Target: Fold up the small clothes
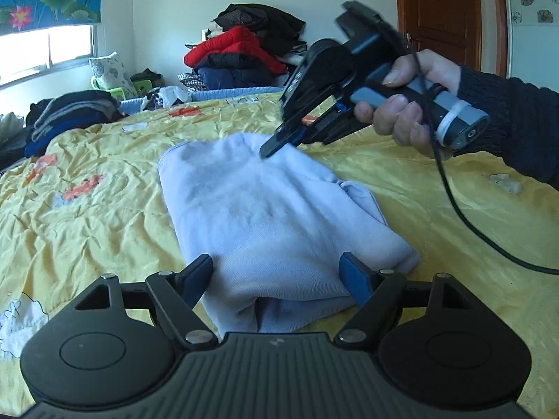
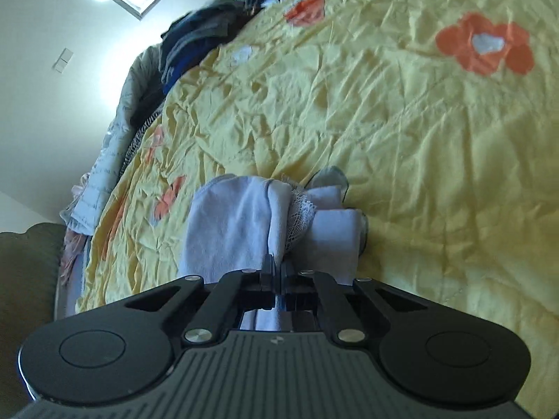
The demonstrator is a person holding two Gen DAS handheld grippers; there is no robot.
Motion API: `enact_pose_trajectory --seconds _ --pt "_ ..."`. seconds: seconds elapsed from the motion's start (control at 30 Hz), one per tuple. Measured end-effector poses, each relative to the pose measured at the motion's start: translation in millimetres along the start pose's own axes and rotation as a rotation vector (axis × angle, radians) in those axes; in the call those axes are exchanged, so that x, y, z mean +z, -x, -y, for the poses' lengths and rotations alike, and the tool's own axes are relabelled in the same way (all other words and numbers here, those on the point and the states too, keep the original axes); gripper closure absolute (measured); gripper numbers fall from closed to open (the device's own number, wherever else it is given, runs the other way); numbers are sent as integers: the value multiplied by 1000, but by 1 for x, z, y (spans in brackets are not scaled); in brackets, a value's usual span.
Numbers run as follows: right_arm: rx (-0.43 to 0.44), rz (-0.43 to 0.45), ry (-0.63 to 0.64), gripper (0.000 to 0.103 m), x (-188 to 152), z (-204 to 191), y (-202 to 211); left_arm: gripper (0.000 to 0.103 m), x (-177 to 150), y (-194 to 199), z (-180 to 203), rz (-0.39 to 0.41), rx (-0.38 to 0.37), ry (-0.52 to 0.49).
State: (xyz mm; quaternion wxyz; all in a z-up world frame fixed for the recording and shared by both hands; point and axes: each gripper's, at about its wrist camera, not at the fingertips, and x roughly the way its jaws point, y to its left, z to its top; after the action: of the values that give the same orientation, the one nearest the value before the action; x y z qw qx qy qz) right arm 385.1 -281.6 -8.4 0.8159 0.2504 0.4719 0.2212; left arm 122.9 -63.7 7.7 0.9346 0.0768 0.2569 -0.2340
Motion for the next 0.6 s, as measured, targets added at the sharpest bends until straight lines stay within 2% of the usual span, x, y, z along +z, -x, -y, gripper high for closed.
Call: enact_pose_trajectory --seconds 0.07,0.1,0.17,0.23,0.3,0.37,0.4,0.43,0.53,0.57,0.6 --pt "10 13 -48 98 -3 13 2 23 1 -2 -1 -2 -4 4" --pt "2 4 -71 102 -6 22 -4 23 1 -2 -2 -3 -3 5" --pt "31 24 -82 101 -9 25 -7 23 1 -2 -2 -3 -6 4" --pt "65 12 -118 82 -7 29 -6 23 2 1 -2 -8 0 -9" --pt "63 21 -161 77 -4 30 3 23 8 9 -4 -17 8 1" --pt "80 107 -160 64 -1 23 22 23 16 16 -7 -2 -8 37" --pt "103 149 -136 62 1 14 30 23 22 15 -7 -2 -13 46" --pt "137 154 -107 62 4 3 33 23 26 11 -6 -5 -16 43" --pt "243 47 -22 58 13 -42 9 23 30 -13 9 -53 -6 -26" --pt "246 -6 19 50 15 -58 -8 23 28 -21 13 -67 3 -45" --pt "229 -50 63 49 15 -71 -26 22 25 -25 17 -66 14 -61"
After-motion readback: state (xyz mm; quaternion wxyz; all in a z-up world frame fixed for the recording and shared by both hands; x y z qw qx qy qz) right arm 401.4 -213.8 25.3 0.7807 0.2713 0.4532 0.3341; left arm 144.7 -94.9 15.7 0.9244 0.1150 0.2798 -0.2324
